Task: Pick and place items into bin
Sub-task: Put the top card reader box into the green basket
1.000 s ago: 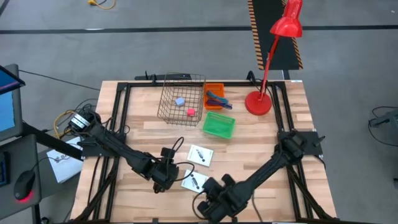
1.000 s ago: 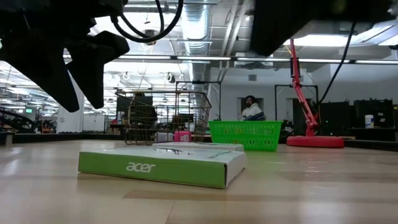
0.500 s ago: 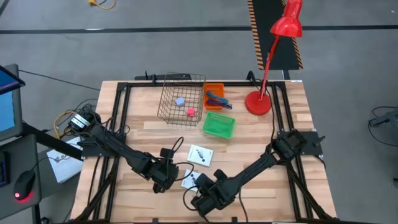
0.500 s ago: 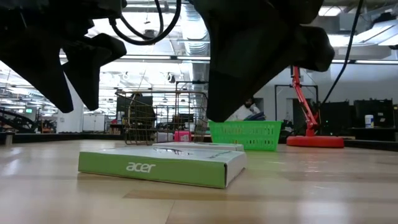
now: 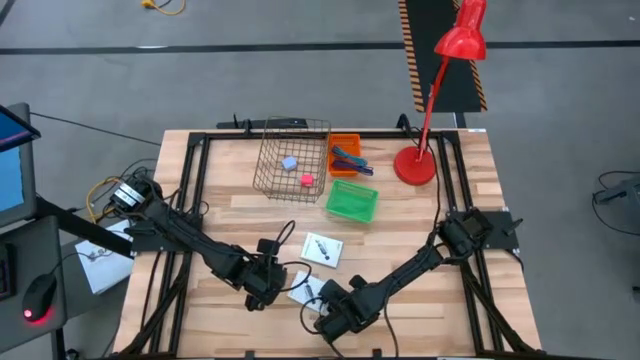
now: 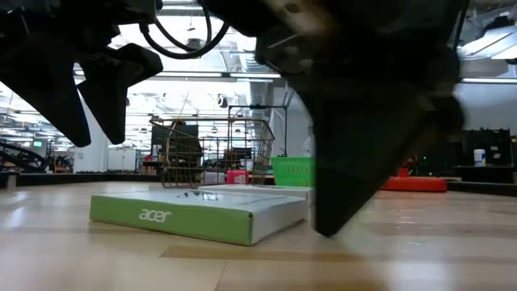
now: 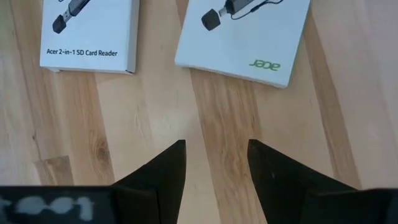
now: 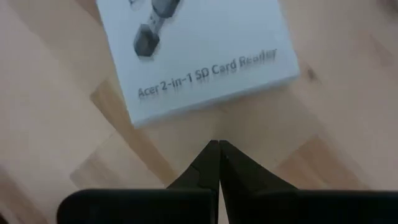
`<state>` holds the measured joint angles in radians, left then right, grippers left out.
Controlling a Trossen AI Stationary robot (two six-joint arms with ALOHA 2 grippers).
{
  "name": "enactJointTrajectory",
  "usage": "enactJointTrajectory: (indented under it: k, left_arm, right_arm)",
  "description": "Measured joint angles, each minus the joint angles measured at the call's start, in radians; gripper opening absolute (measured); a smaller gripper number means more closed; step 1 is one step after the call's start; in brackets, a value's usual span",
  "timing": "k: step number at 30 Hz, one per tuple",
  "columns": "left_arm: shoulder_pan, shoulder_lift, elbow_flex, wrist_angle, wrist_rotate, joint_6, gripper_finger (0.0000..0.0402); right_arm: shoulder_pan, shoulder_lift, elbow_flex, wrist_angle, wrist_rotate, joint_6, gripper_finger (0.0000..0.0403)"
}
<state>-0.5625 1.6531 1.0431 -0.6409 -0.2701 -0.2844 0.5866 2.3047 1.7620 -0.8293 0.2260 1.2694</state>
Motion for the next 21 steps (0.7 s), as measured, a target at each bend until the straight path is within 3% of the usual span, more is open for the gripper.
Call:
enactJointTrajectory:
  k: [6, 16, 21]
  left_arm:
    - [0.000, 0.000, 0.000, -0.003, 0.001, 0.009, 0.0163]
    - [0.000, 0.000, 0.000, -0.063, 0.000, 0.012, 0.0163]
    - [0.000, 0.000, 0.000, -0.059, 0.000, 0.013, 0.0163]
  right_arm:
    - [0.012, -0.001, -0.013, 0.012, -0.003, 0.022, 0.0000]
    - [0.039, -0.050, -0.018, 0.058, 0.196, 0.045, 0.0000]
    - [0.030, -0.049, -0.018, 0.124, 0.217, 0.007, 0.0000]
